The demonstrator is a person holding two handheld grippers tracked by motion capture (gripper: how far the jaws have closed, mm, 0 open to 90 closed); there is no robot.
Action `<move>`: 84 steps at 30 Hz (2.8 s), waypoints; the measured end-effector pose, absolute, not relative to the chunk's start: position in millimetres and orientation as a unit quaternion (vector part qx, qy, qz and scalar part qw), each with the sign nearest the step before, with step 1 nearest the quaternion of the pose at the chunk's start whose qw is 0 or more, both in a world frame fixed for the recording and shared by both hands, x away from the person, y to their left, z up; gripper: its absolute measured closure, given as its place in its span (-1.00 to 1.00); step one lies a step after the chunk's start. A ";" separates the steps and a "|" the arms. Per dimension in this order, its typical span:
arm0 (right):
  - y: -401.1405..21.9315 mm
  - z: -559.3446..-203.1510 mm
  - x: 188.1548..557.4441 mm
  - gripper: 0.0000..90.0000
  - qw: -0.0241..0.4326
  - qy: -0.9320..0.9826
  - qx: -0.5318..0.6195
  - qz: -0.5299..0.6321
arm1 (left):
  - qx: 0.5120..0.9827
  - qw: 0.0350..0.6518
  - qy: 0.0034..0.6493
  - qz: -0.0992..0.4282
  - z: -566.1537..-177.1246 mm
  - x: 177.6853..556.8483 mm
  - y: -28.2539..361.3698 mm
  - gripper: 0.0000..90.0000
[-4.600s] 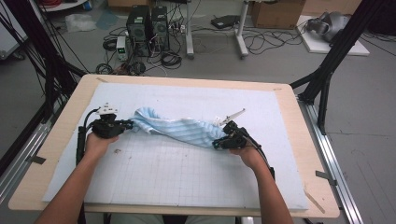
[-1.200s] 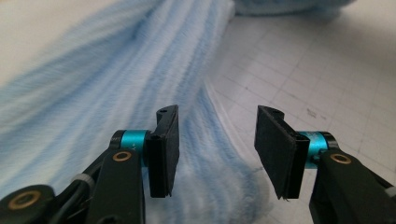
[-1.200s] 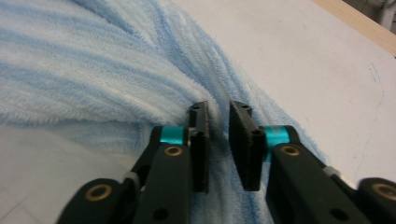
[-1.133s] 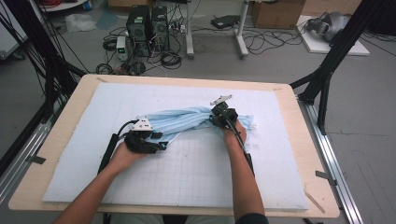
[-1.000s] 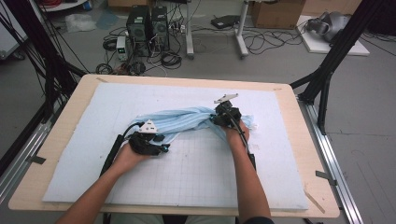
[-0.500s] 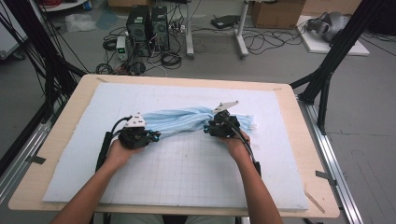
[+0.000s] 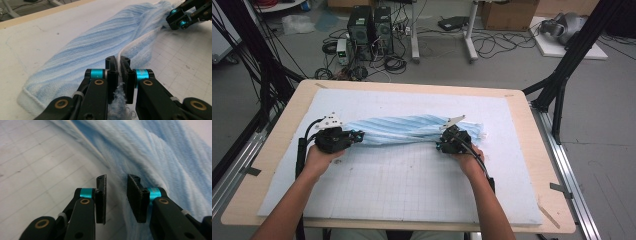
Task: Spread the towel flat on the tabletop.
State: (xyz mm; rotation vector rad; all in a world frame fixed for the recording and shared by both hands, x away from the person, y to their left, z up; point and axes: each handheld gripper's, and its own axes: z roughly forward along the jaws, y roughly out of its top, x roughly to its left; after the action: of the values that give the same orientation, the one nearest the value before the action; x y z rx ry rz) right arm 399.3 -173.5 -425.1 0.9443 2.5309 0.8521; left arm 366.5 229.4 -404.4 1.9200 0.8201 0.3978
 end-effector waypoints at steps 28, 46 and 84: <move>-157.4 -406.1 389.8 0.64 0.093 0.893 0.248 0.363 | 0.777 0.462 0.375 0.207 -407.4 372.2 257.7 0.90; -151.7 -431.2 400.3 0.97 0.046 0.908 0.263 0.323 | 0.772 0.462 0.383 0.209 -410.5 376.0 258.6 0.89; -180.3 -431.1 409.6 0.22 0.170 0.851 0.397 0.300 | 0.733 0.477 0.430 0.223 -411.4 373.1 250.6 -0.08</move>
State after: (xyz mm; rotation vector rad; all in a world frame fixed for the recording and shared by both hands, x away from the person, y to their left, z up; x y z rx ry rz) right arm 409.6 -180.3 -431.1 1.1269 2.4174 0.8524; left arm 373.1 250.6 -411.4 1.7908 1.0503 0.5449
